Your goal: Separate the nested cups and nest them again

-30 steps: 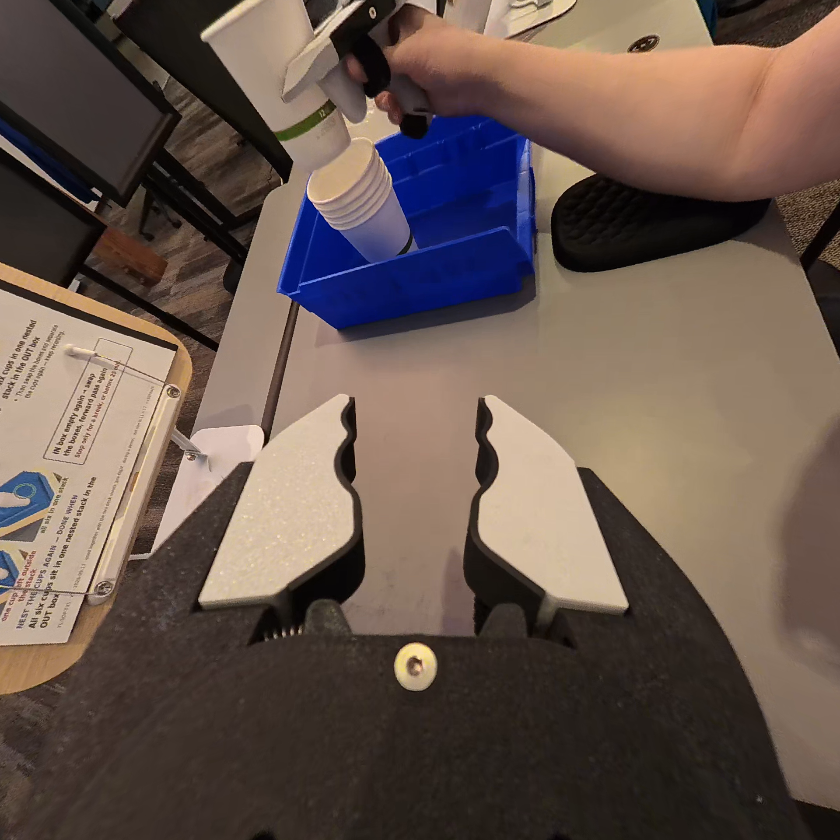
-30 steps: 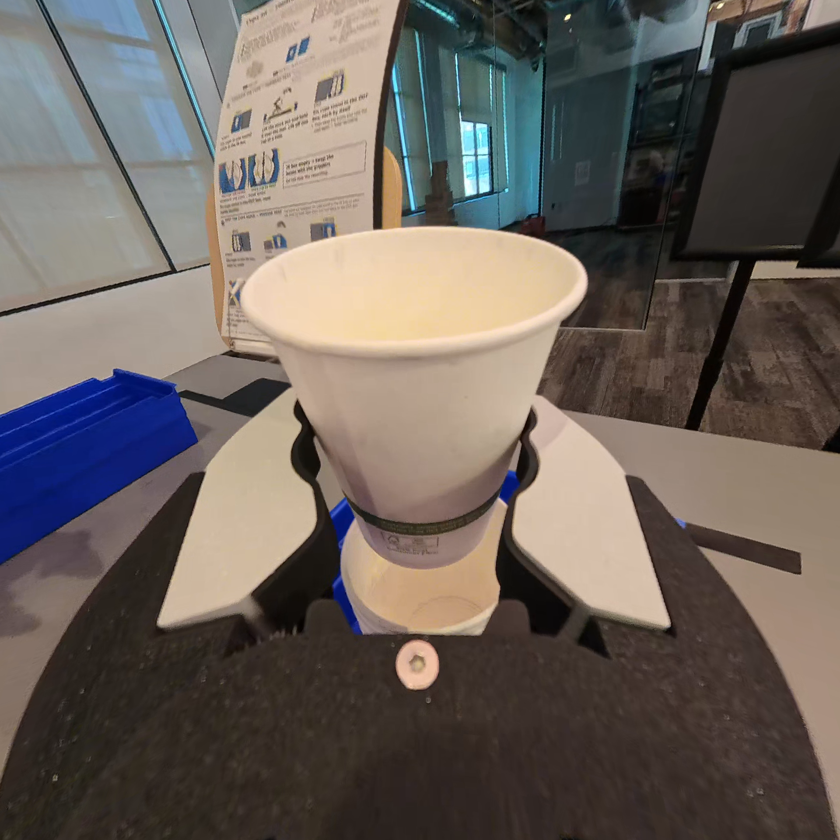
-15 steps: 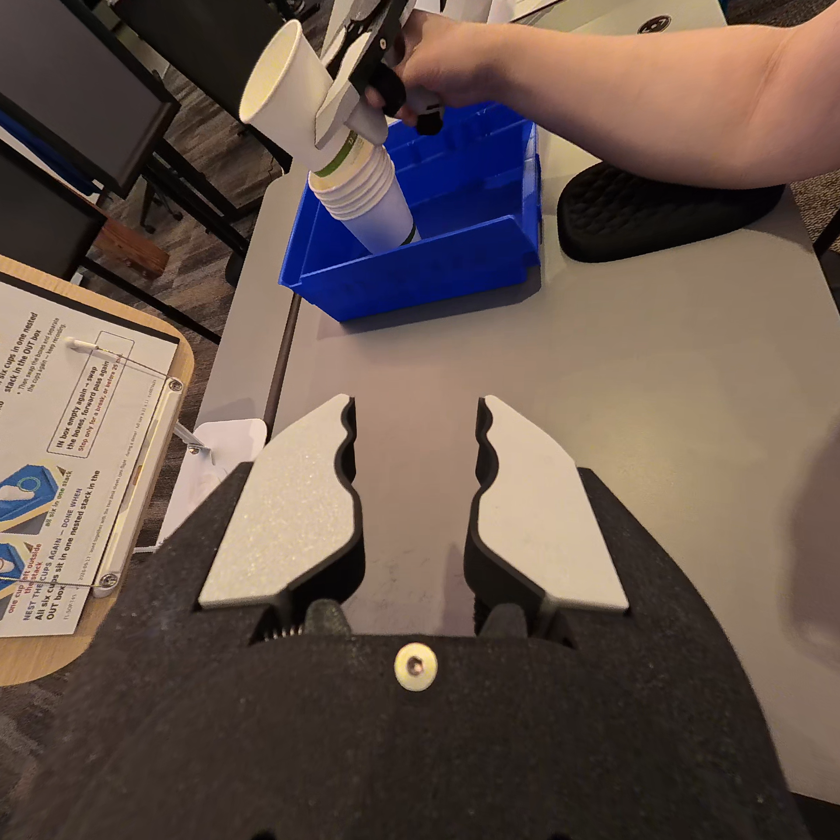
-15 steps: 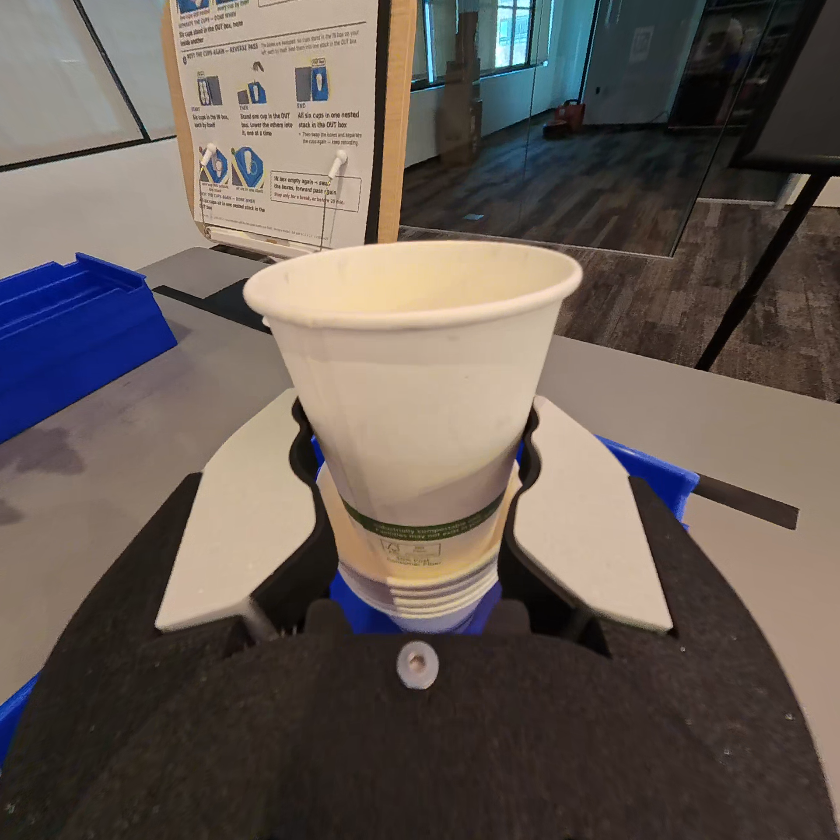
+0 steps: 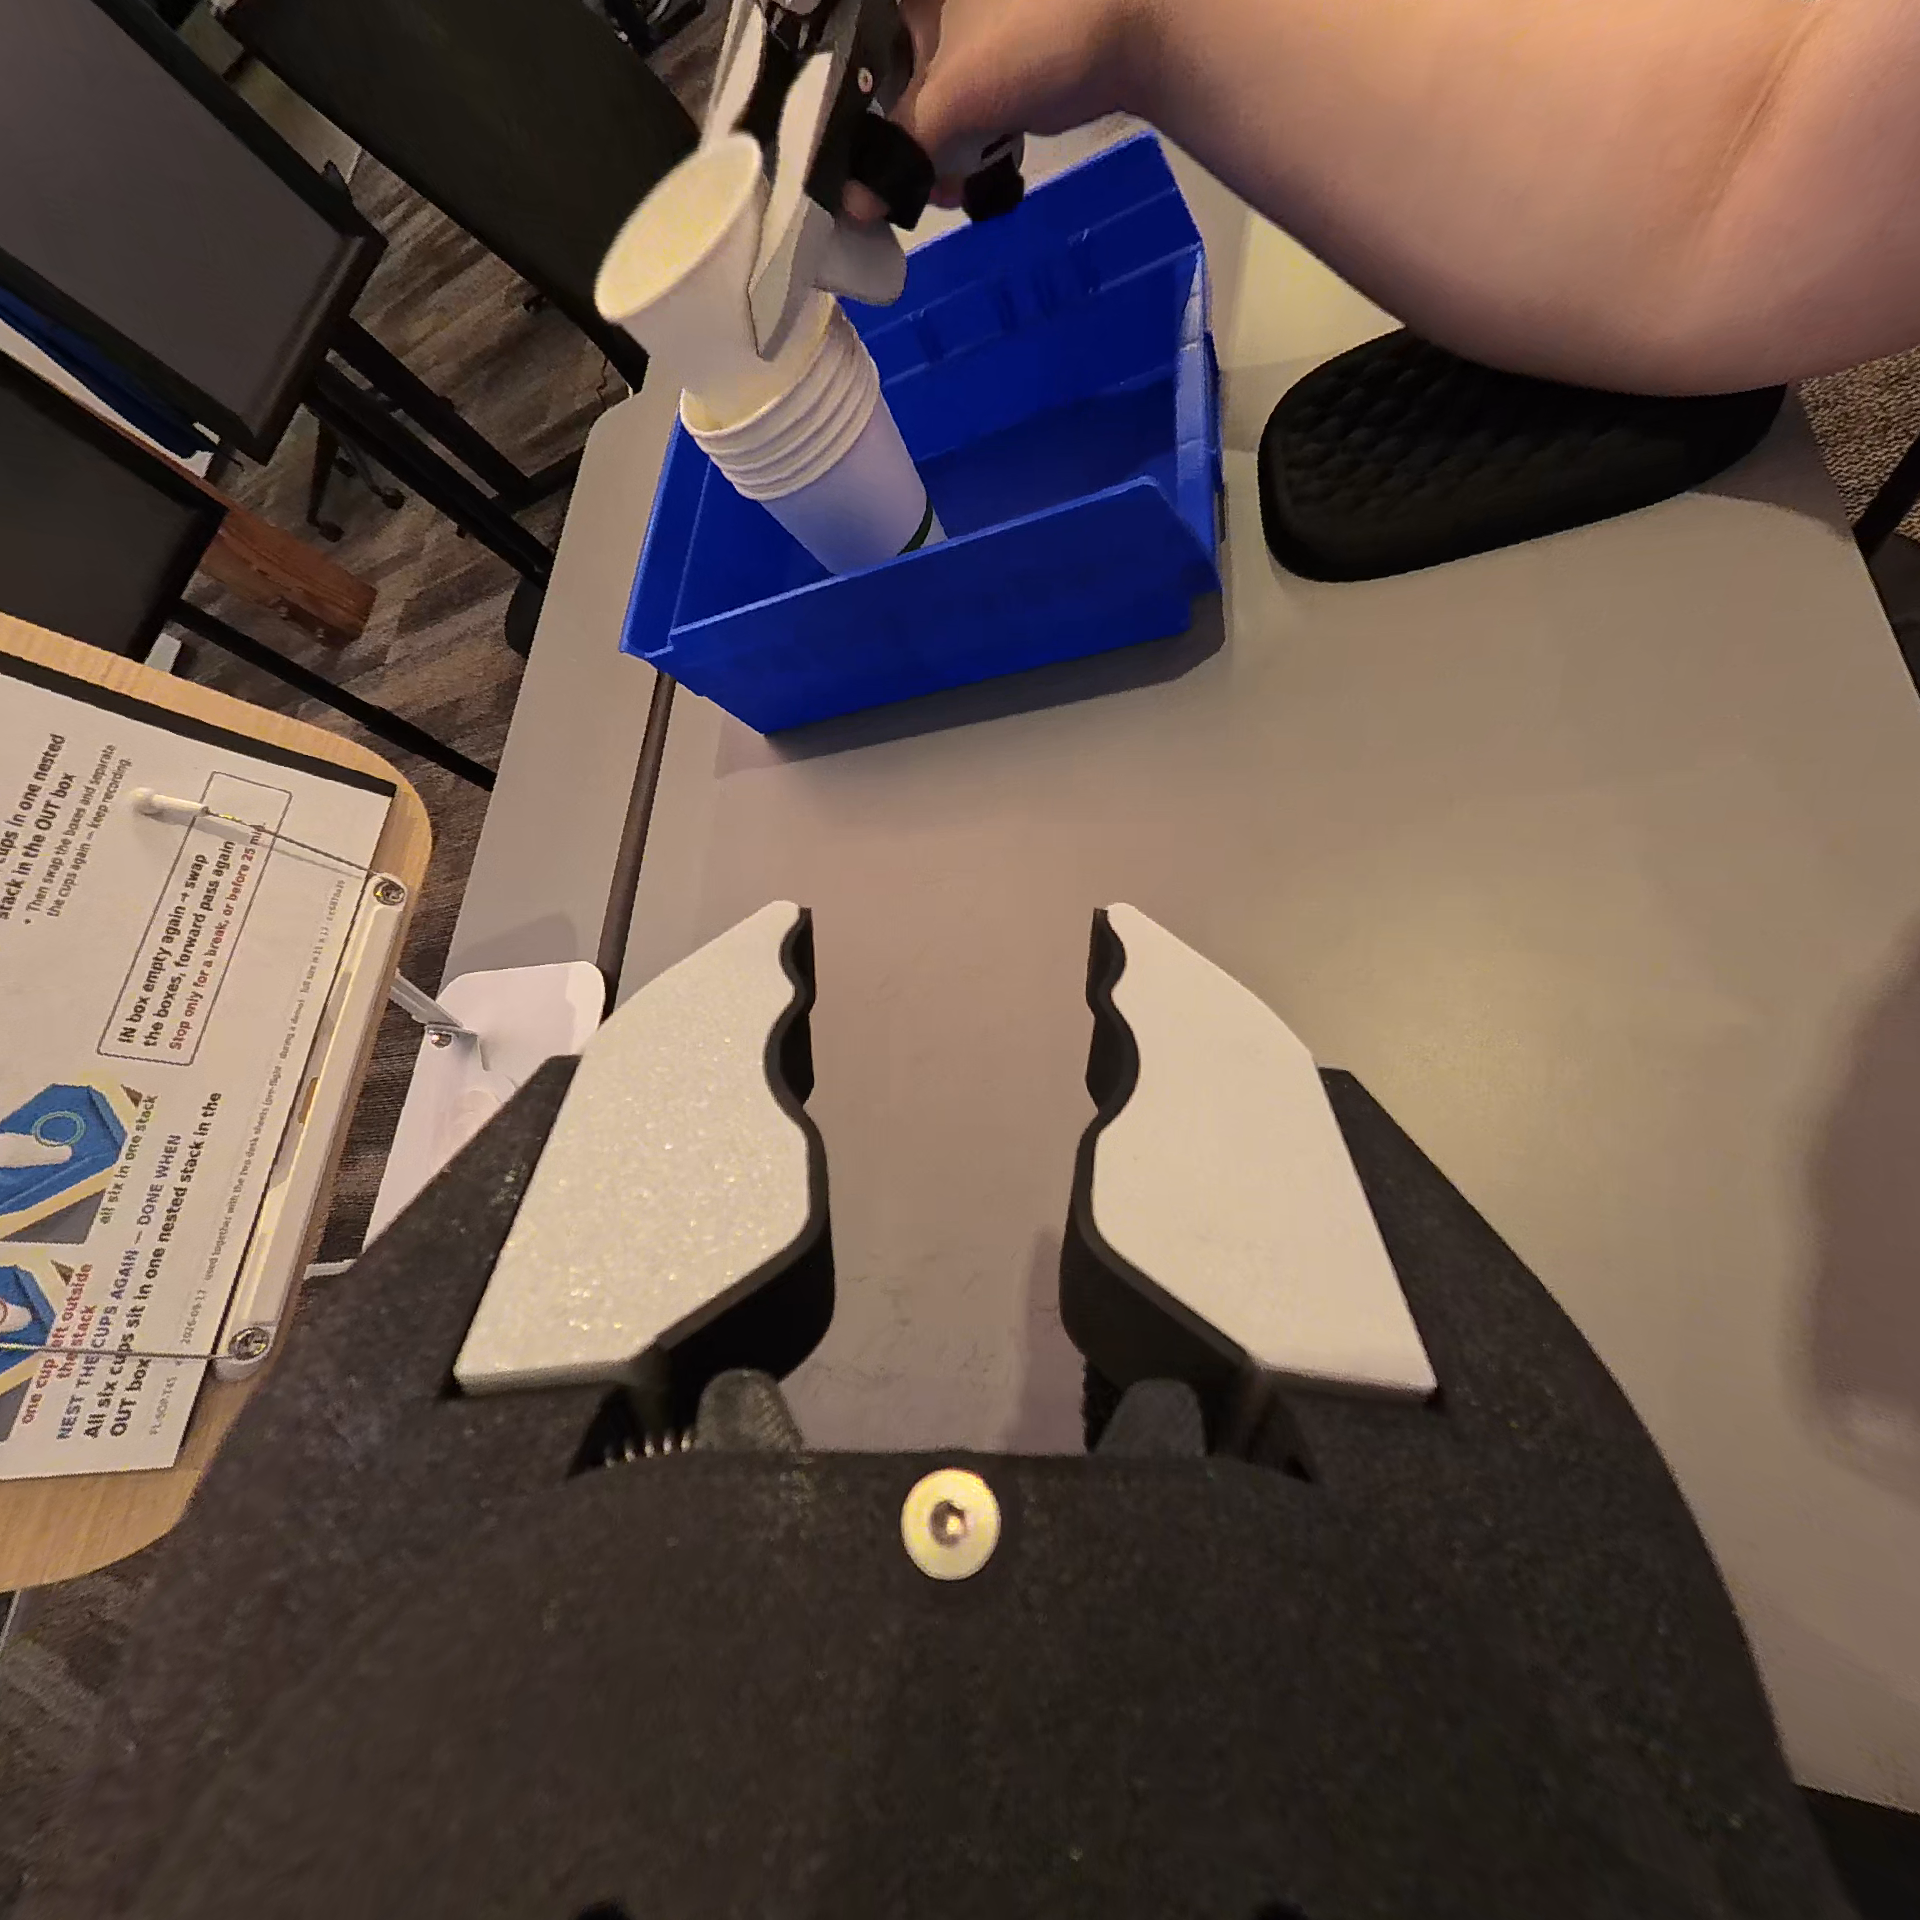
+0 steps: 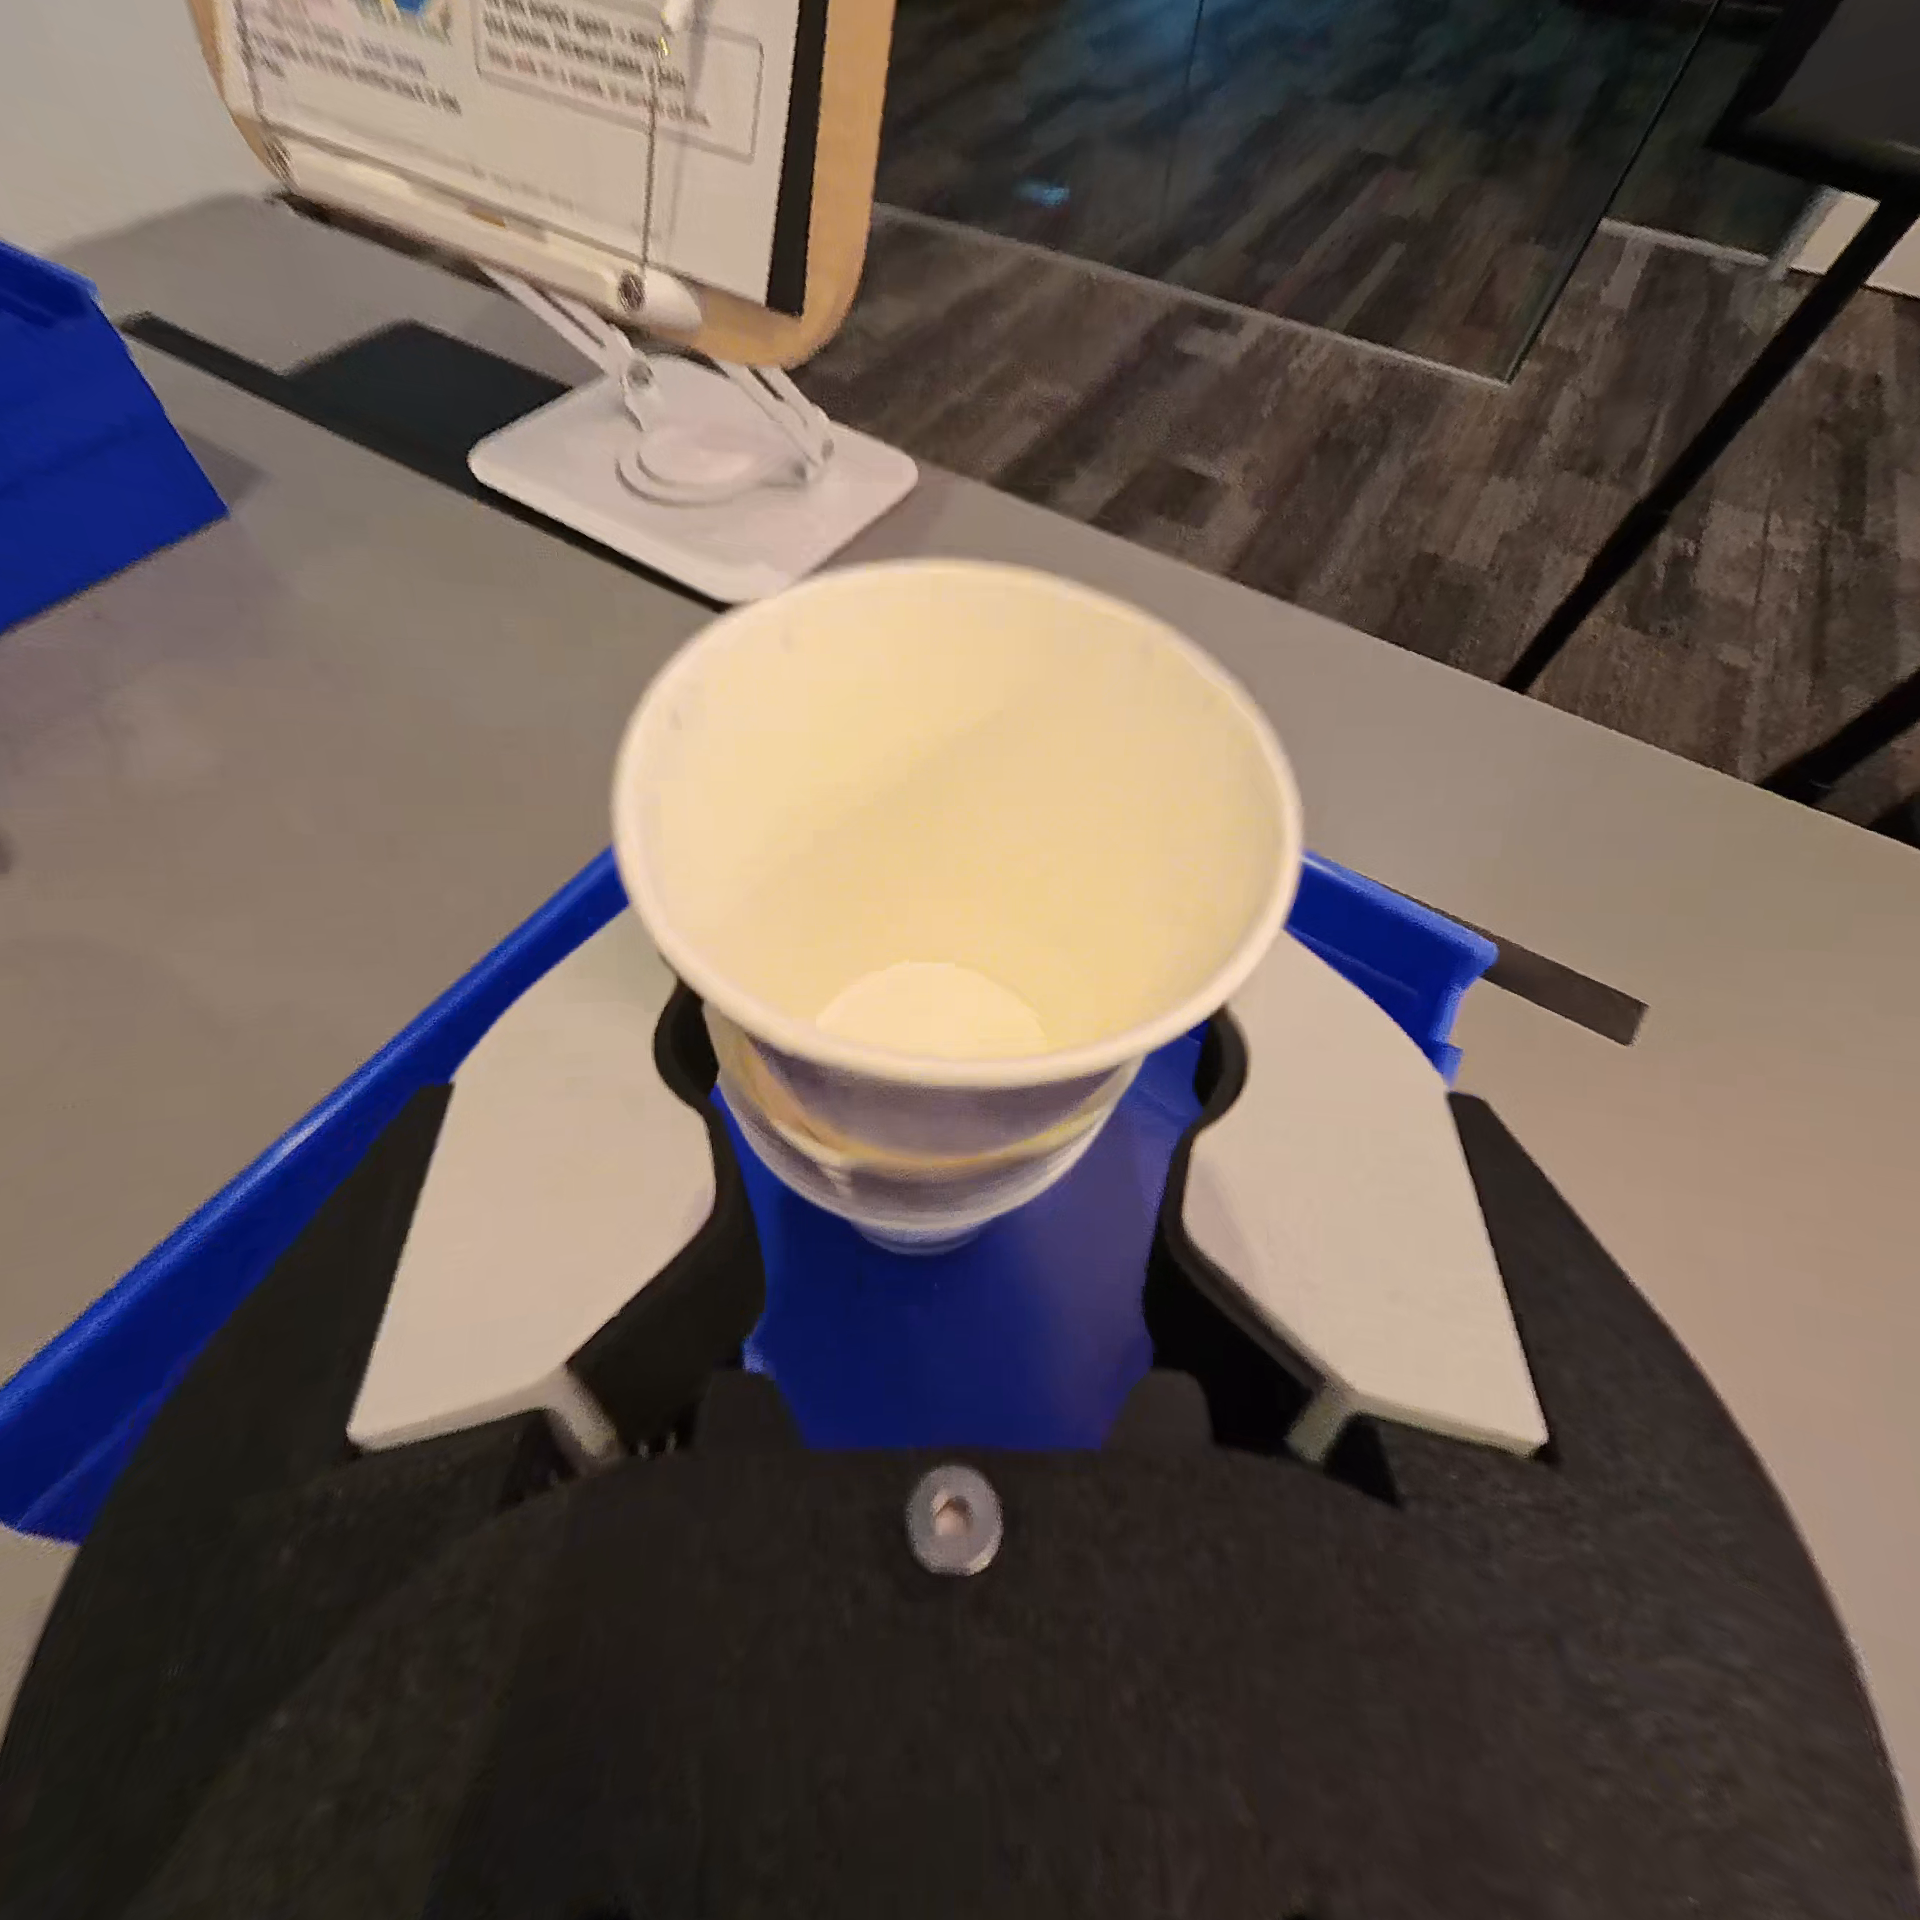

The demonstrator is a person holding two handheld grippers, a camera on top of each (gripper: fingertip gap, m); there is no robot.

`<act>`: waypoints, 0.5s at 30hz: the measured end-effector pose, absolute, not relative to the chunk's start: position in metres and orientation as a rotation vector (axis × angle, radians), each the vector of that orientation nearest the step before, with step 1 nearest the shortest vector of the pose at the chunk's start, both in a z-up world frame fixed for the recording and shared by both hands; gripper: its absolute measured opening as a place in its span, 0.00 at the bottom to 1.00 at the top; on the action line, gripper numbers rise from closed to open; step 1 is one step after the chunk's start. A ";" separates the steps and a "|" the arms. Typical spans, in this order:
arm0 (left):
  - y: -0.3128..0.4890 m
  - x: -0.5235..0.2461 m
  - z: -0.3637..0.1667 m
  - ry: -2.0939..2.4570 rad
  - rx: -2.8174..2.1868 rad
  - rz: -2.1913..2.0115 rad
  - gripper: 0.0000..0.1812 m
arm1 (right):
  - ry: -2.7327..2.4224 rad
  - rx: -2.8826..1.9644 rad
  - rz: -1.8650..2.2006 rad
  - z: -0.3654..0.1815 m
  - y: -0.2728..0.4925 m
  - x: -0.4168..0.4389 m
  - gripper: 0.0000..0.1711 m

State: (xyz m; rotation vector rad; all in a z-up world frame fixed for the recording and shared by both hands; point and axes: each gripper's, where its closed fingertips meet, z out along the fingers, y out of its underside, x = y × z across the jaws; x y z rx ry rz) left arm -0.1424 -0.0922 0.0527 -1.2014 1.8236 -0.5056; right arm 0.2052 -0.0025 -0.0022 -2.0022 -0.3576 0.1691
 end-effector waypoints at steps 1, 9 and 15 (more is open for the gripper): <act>-0.092 -0.142 0.052 1.829 -1.201 -0.500 0.28 | -0.372 -2.014 0.129 -0.003 -0.003 0.207 0.54; -0.091 -0.144 0.049 1.840 -1.204 -0.474 0.28 | -0.452 -2.146 0.013 -0.013 -0.017 0.207 0.60; -0.069 -0.158 0.057 1.761 -1.263 -0.374 0.28 | -0.440 -2.012 -0.075 0.040 -0.045 0.216 0.55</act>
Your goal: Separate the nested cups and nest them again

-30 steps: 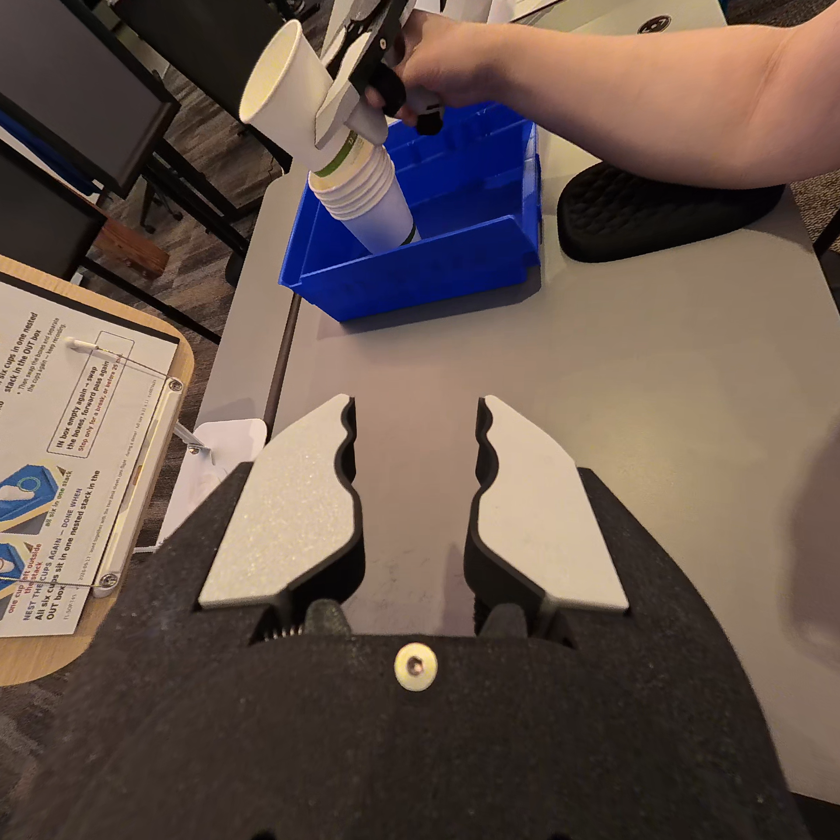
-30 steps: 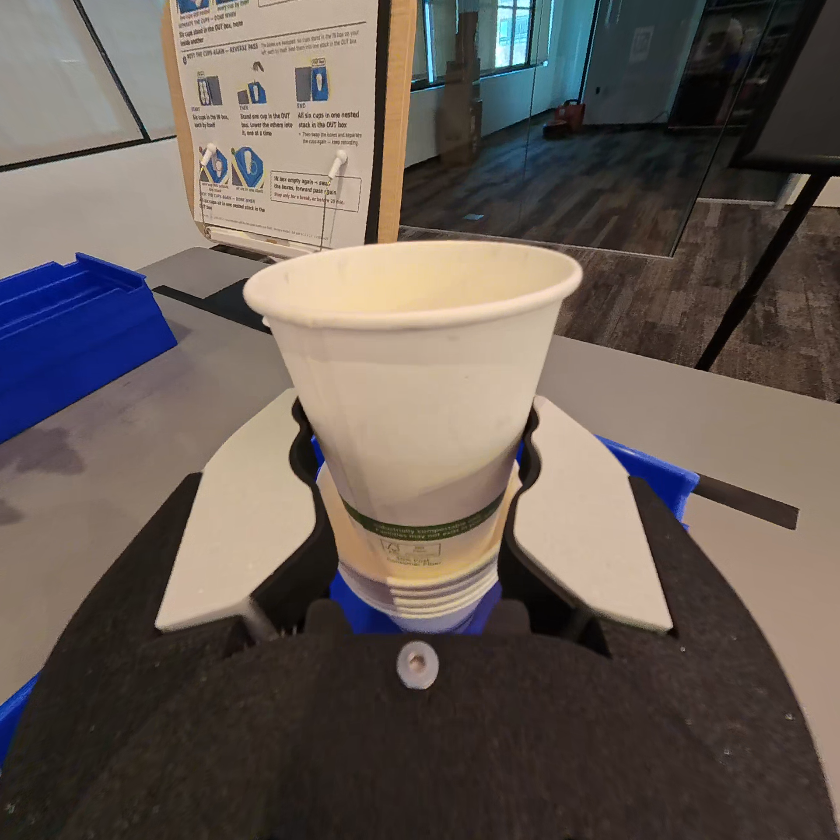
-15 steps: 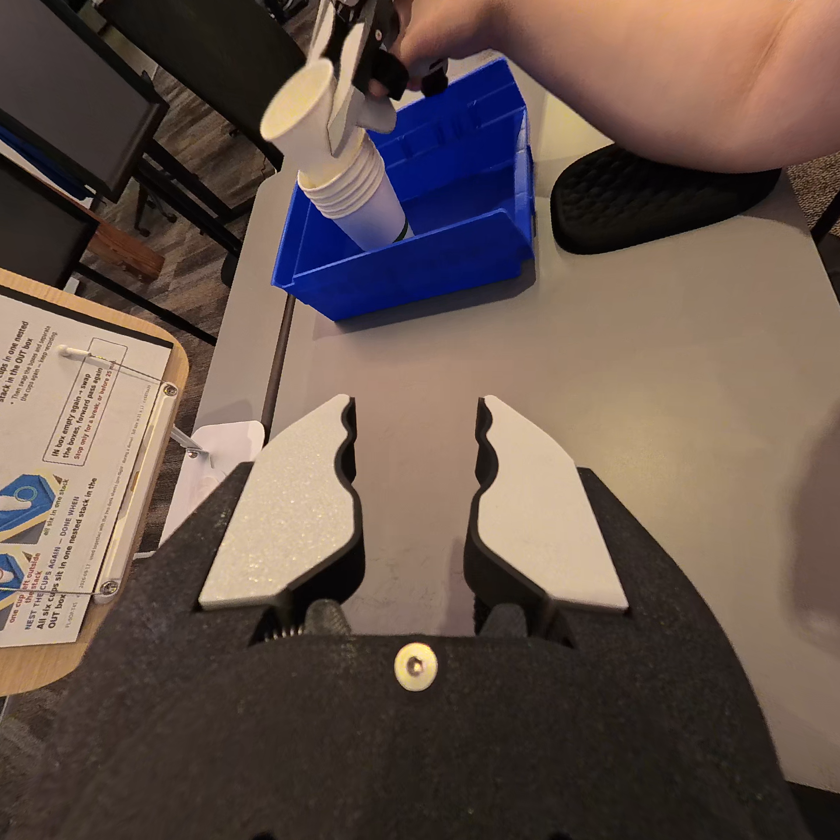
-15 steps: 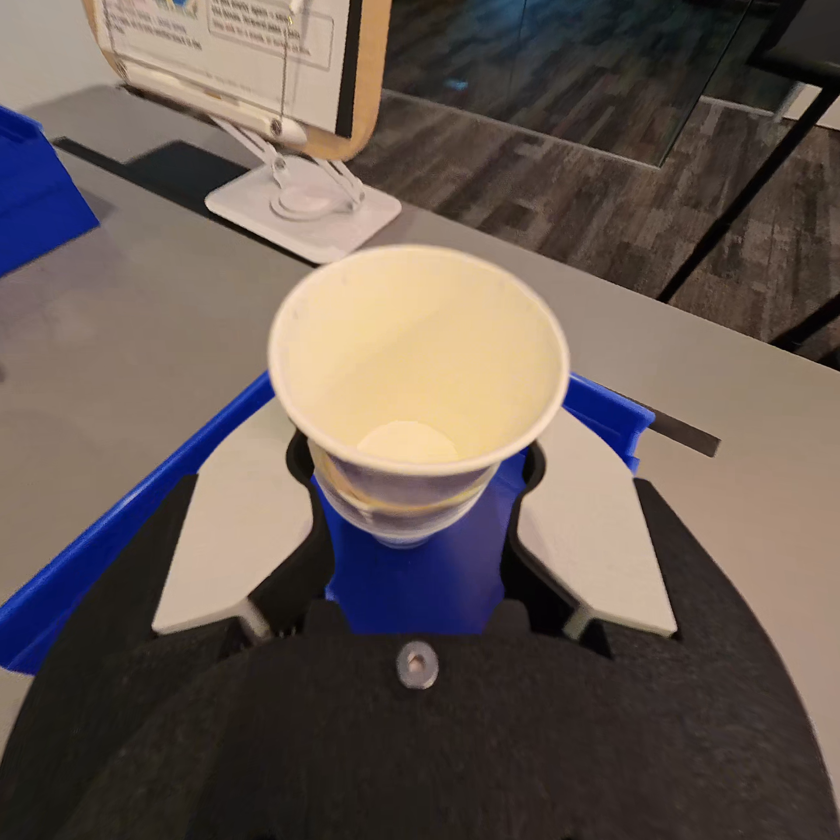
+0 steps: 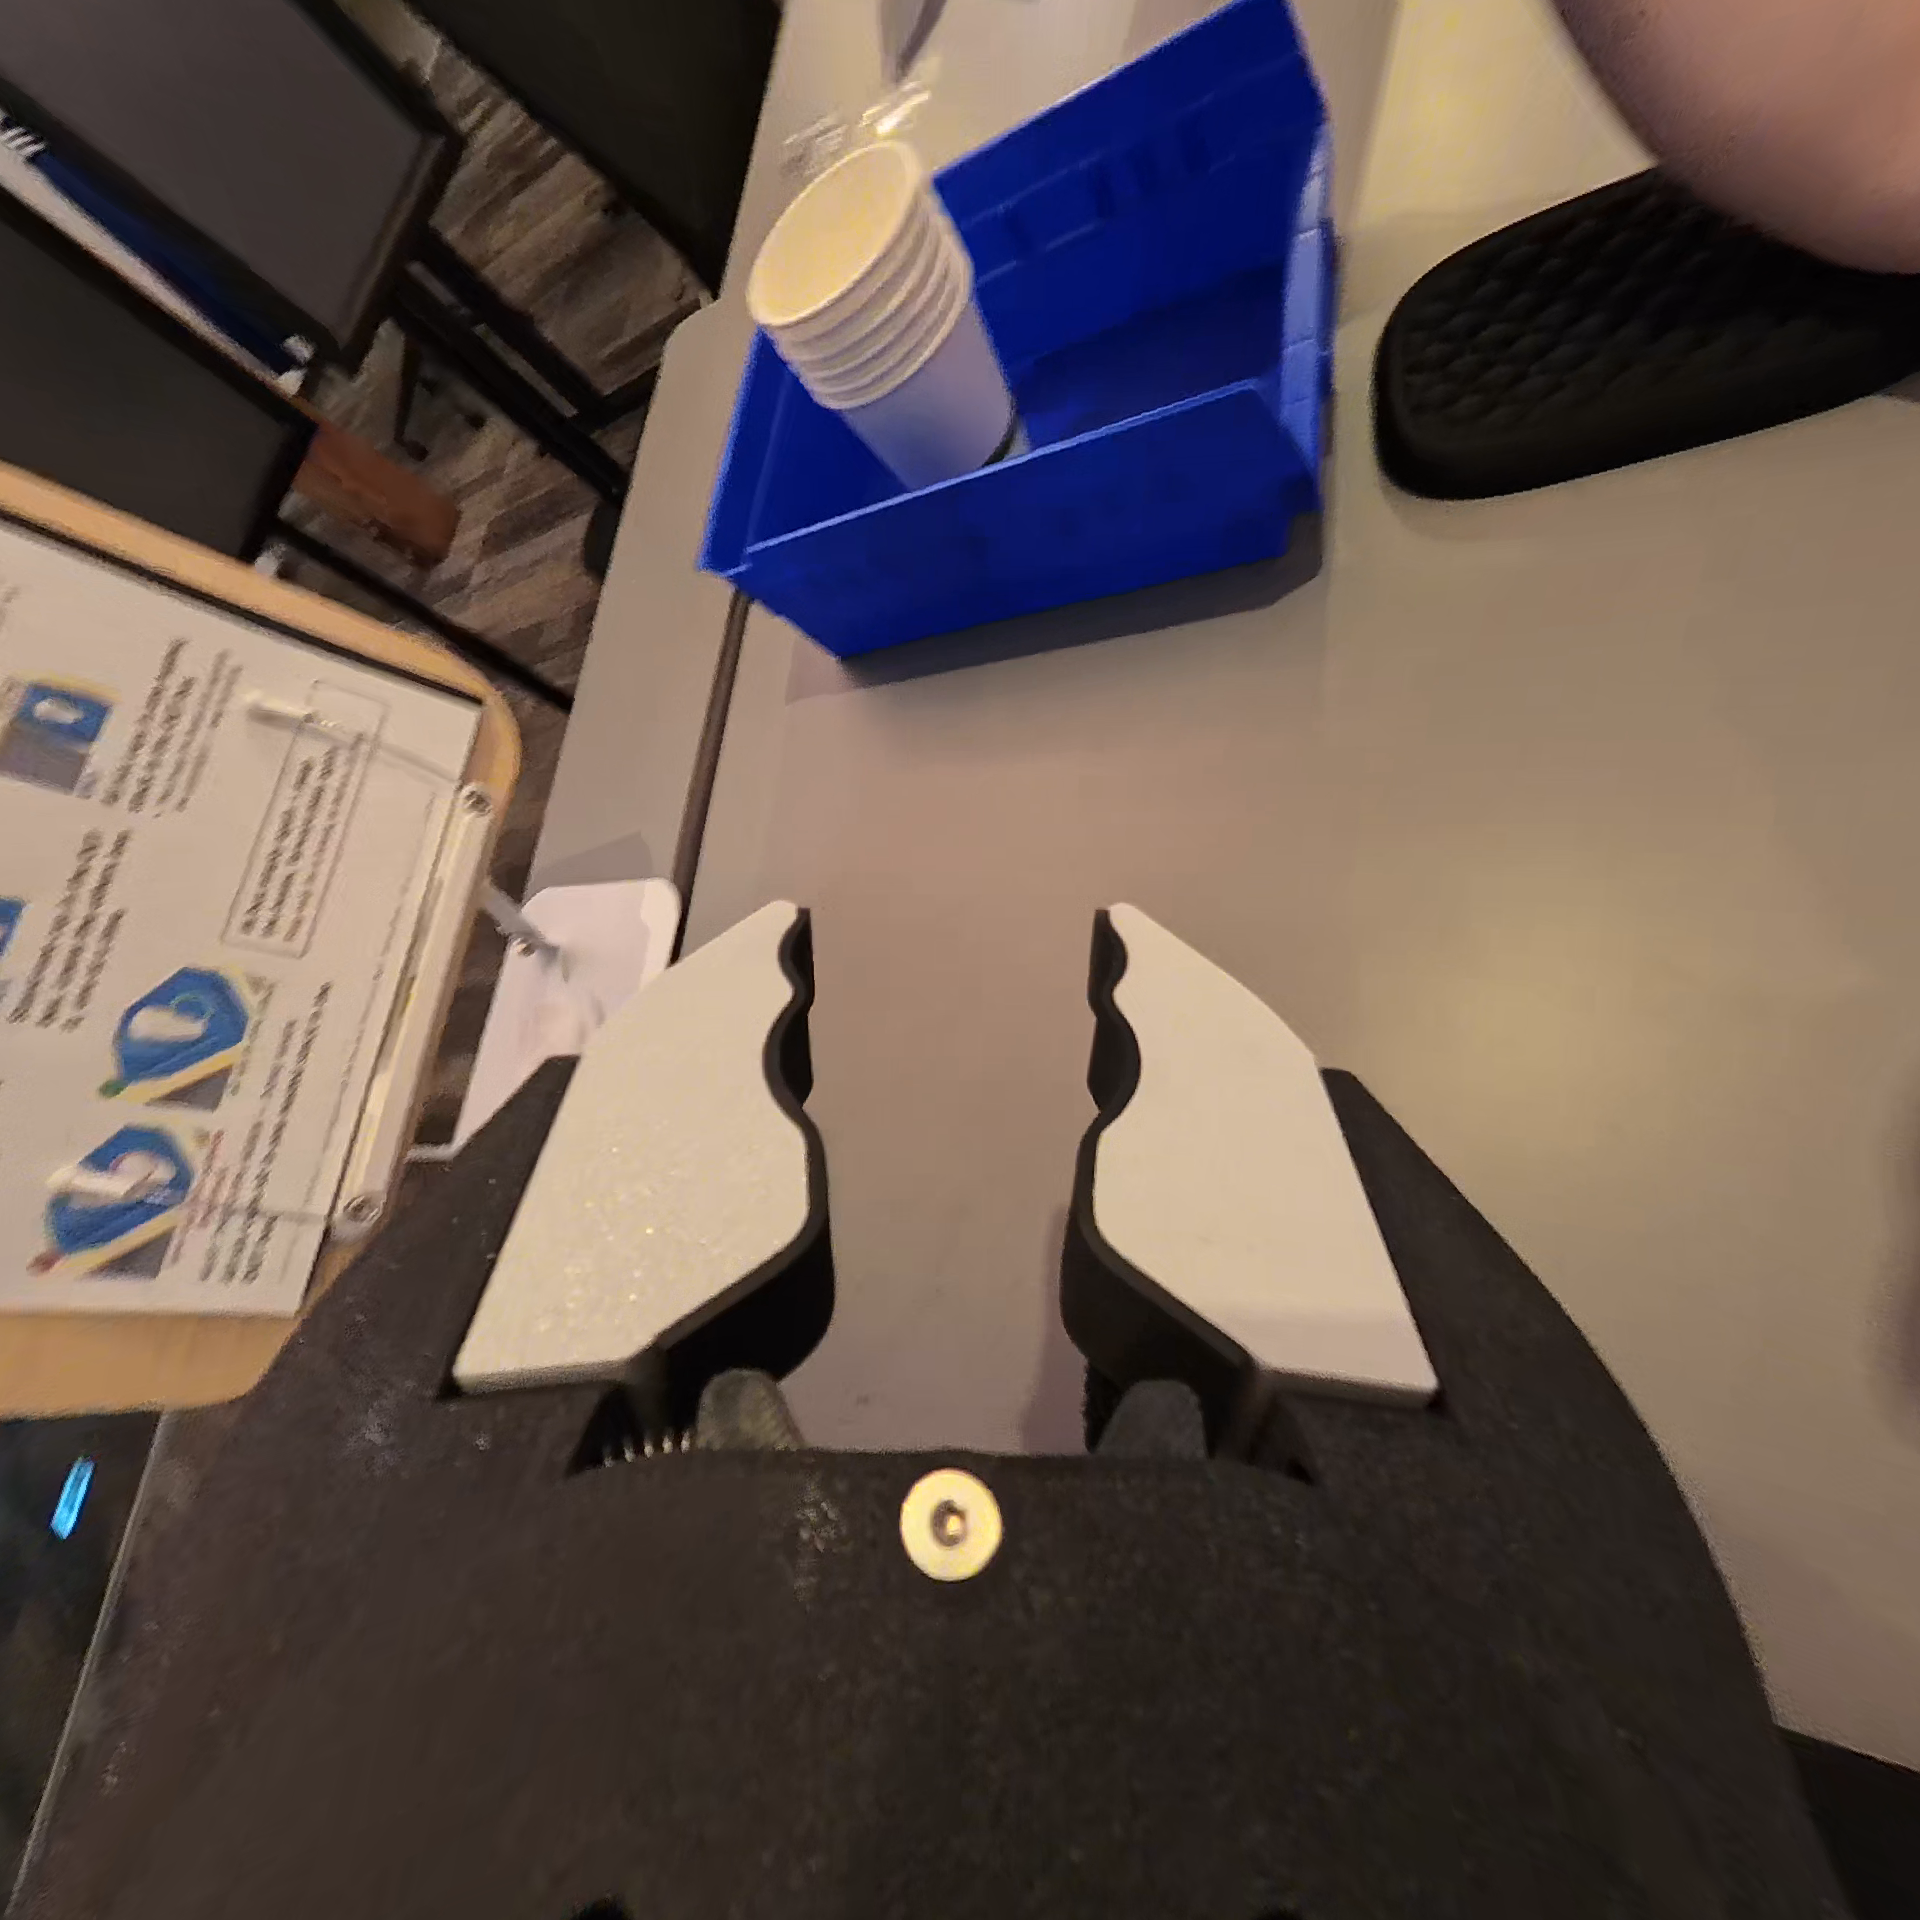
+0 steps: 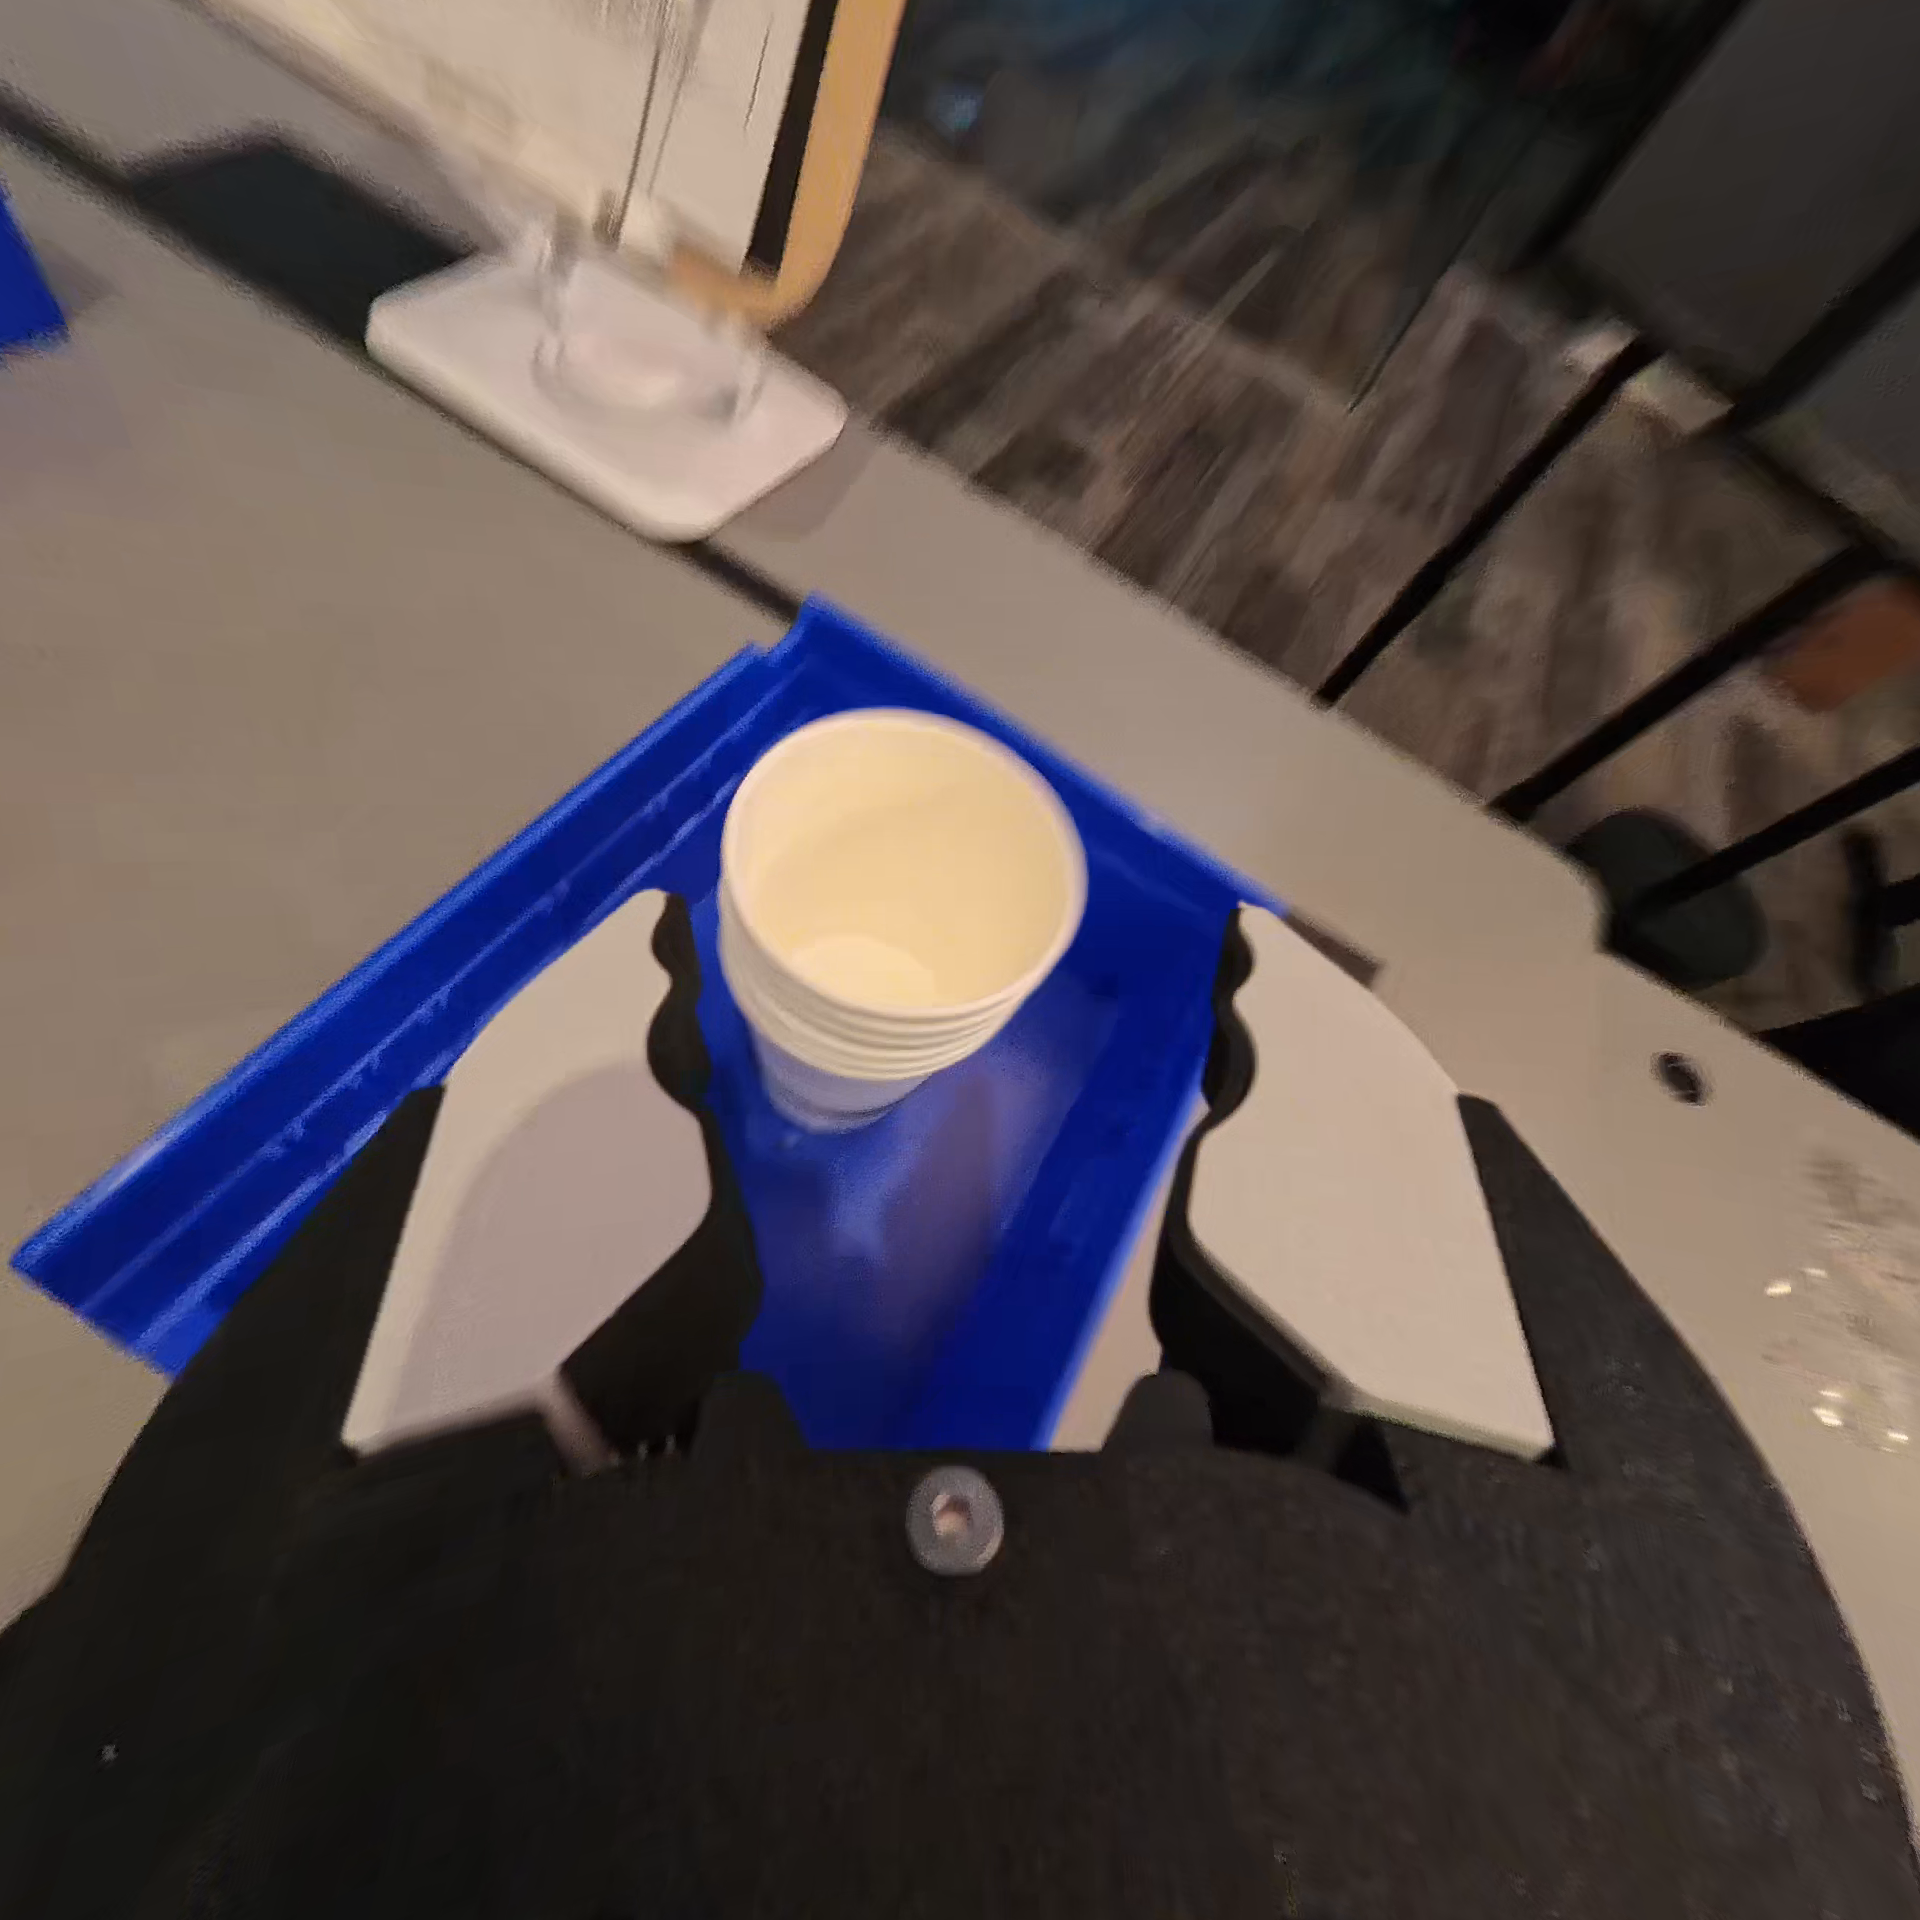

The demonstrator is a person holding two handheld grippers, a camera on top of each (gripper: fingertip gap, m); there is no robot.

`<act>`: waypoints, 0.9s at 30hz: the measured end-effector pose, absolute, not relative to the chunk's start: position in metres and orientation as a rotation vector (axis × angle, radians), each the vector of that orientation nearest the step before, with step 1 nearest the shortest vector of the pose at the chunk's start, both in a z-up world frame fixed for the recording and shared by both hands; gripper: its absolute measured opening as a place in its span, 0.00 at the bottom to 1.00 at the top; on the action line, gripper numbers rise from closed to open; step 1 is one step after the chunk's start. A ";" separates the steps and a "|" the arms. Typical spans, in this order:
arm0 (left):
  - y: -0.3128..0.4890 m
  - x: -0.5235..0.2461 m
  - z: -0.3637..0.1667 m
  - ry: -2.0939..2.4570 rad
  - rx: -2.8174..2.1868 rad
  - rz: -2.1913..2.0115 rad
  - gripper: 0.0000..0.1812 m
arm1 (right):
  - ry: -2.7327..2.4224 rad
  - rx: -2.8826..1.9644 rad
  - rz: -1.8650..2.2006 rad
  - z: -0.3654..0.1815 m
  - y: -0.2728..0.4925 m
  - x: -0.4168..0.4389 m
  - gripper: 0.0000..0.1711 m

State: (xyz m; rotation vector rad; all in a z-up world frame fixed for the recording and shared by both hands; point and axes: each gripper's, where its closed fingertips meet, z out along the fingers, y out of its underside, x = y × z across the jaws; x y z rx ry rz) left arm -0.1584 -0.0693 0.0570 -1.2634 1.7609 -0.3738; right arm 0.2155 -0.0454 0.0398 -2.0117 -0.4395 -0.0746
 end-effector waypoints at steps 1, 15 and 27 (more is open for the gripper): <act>-0.062 -0.163 0.061 1.721 -1.289 -0.343 0.28 | -0.381 -1.932 -0.096 0.060 -0.053 0.225 0.50; 0.045 -0.320 0.063 1.144 -1.912 0.234 0.28 | 0.287 -2.533 0.198 -0.070 -0.076 0.288 0.34; 0.094 -0.496 -0.022 0.531 -2.562 0.361 0.31 | 0.347 -2.851 0.192 -0.124 -0.095 0.281 0.12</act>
